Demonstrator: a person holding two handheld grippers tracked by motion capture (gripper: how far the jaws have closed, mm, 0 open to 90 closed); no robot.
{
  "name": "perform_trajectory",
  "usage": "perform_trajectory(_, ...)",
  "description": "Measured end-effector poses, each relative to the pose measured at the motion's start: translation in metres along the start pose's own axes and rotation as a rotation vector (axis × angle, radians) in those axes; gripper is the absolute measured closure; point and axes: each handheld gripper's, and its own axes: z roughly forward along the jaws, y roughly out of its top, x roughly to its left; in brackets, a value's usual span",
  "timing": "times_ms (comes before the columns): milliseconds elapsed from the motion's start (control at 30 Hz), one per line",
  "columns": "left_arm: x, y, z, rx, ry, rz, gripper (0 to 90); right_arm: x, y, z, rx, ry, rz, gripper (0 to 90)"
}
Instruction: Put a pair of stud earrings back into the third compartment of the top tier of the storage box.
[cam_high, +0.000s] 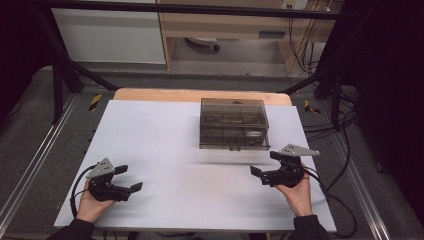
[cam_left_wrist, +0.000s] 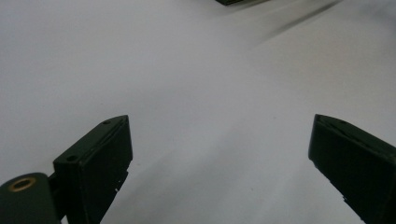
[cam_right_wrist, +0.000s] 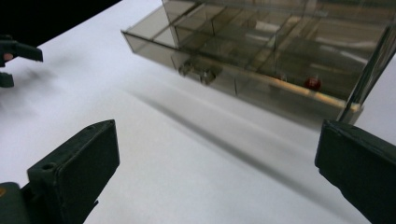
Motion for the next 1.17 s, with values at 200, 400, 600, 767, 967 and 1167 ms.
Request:
perform_trajectory(200, 0.000, 0.000, 0.000, 0.001, 0.001, 0.001, 6.4, -0.003, -0.020, 0.001, 0.037, 0.002, 0.004, 0.5)
perform_trajectory(400, -0.001, 0.000, 0.000, 0.001, 0.000, 0.004, 6.4, -0.011, -0.038, 0.002, 0.051, 0.023, 0.013, 0.5)
perform_trajectory(600, -0.001, 0.000, 0.001, 0.004, 0.001, 0.008, 6.4, -0.021, -0.050, 0.001, 0.057, 0.031, 0.030, 0.5)
perform_trajectory(767, -0.002, 0.000, 0.001, 0.008, -0.001, 0.010, 6.4, -0.026, -0.057, -0.003, 0.057, 0.036, 0.037, 0.4)
perform_trajectory(967, -0.003, 0.000, 0.002, 0.013, -0.002, 0.012, 6.4, -0.031, -0.060, -0.004, 0.063, 0.032, 0.037, 0.4)
perform_trajectory(1167, -0.003, 0.000, 0.002, 0.012, -0.003, 0.012, 6.4, -0.031, -0.060, -0.004, 0.070, 0.028, 0.034, 0.4)
